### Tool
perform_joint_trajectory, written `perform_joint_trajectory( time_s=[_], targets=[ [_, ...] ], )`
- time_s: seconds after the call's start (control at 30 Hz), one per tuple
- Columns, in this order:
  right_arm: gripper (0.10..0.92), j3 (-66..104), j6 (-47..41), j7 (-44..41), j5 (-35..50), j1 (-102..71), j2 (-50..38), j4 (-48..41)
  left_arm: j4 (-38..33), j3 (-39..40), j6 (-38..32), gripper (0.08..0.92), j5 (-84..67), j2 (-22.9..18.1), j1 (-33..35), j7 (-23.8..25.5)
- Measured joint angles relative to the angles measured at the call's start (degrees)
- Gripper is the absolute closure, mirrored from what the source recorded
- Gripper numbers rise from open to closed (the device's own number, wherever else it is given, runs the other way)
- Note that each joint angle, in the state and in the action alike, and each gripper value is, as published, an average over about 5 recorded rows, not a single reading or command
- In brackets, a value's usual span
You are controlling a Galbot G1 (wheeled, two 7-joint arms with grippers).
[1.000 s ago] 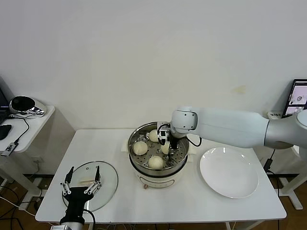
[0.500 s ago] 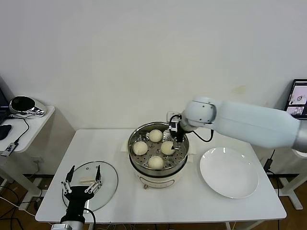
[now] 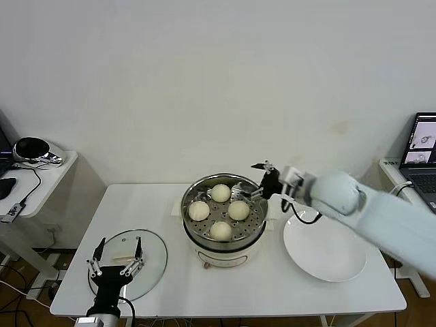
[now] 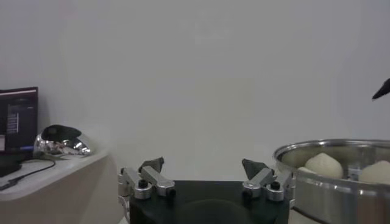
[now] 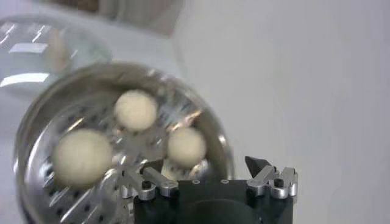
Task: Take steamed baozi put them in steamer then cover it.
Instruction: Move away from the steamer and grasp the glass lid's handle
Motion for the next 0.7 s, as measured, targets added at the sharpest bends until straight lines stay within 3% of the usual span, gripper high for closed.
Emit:
perform_joint_trajectory(
  time_s=[0.33, 0.7],
  targets=[
    [0.203, 37.9, 15.1, 2.2, -7.6, -37.0, 10.9, 3.2, 4.3, -2.0, 1.5, 0.177, 14.6, 1.2, 0.4, -0.8],
    [0.203, 70.6, 22.1, 2.0, -11.3, -66.1, 26.3, 7.5, 10.9, -9.2, 2.3, 0.177, 45.7, 4.3, 2.7, 1.2]
  ],
)
